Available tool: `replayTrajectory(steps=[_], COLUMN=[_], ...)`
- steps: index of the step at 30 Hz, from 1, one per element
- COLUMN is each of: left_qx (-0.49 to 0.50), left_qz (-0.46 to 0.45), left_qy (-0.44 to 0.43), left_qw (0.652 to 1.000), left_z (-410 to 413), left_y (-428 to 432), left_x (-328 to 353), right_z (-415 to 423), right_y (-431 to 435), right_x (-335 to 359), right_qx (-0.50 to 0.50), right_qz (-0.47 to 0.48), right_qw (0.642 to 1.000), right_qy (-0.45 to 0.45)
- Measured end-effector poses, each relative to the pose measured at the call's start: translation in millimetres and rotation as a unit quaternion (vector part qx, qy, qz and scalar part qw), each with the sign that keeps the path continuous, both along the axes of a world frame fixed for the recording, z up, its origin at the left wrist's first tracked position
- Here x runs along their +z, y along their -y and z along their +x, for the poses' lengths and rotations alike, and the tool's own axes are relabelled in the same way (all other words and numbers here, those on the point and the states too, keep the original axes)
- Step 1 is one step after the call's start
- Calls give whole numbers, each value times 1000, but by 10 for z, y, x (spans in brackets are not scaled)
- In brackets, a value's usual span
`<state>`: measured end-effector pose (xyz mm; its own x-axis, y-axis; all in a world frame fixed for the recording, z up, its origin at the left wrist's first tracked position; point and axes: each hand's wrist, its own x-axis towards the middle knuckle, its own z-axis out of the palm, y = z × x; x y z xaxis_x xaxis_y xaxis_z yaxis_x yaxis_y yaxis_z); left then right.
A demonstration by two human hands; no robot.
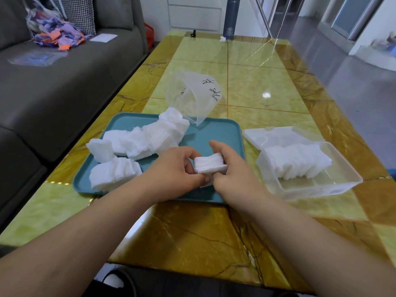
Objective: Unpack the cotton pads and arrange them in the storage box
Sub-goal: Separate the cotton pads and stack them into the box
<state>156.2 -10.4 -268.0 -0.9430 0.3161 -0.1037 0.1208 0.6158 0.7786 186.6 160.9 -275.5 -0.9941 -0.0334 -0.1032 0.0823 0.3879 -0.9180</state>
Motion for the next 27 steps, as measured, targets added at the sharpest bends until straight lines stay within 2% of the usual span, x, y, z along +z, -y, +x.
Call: replayTrajectory(steps=[5, 9, 15, 18, 21, 27], left_qx=[1, -12, 18, -11, -38, -25], left_qz=[5, 19, 114, 185, 222, 163], left_qy=[-4, -14, -26, -3, -1, -46], left_qw=[1000, 1000, 993, 983, 974, 985], left_z=[44, 32, 34, 29, 26, -108], left_y=[-49, -22, -155, -352, -637, -1250], left_x=[-16, 24, 161, 254, 337, 368], right_z=[16, 2, 30, 84, 130, 137], right_y=[78, 11, -393, -597, -815, -1301], right_x=[0, 56, 299, 424, 520, 667], right_qx=[16, 6, -29, -31, -74, -223], right_qz=[-42, -16, -7, -34, -45, -43], right_qw=[998, 1000, 998, 997, 992, 965], right_qy=[31, -8, -56, -70, -87, -129])
